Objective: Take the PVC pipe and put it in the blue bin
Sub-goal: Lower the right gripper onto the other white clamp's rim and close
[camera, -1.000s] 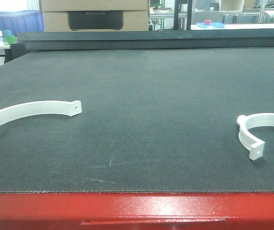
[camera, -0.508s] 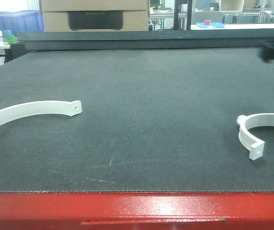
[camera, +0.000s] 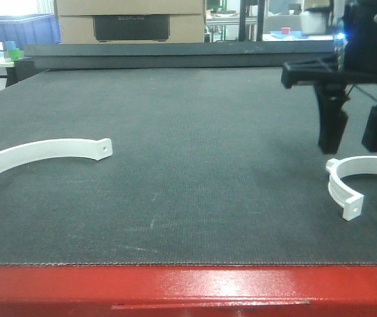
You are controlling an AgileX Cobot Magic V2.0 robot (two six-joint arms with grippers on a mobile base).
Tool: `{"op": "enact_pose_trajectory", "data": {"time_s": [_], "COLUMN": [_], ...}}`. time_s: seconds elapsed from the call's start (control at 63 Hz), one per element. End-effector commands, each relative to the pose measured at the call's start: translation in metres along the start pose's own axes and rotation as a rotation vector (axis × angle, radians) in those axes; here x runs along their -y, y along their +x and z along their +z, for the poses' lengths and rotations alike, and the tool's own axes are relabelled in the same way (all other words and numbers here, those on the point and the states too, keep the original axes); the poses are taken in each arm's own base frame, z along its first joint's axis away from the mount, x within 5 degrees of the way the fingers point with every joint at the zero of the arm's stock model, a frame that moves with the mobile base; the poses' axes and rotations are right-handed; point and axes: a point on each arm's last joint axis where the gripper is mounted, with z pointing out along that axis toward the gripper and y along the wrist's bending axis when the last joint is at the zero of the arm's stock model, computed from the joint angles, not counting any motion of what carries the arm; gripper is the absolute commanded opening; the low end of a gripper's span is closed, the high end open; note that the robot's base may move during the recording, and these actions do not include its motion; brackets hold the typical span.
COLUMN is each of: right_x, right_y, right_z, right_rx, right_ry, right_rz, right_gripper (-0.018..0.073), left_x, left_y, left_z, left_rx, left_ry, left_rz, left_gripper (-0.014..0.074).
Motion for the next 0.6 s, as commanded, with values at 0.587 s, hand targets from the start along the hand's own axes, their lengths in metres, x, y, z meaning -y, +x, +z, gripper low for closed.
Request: {"op": "enact_pose_trajectory", "data": {"time_s": [0.587], "right_x": [-0.005], "right_y": [-0.006], "right_z": [0.038], "right_rx": [-0.094], "right_ry": [0.003], "right_rz": [0.022], "right_gripper": [-0.0020], "left_x": [0.002], "left_y": [-0.002], "left_z": [-0.001], "left_rx": [0.018], "left_ry": [0.008], "left_rz": [0.001], "left_gripper": [-0.0111]}}
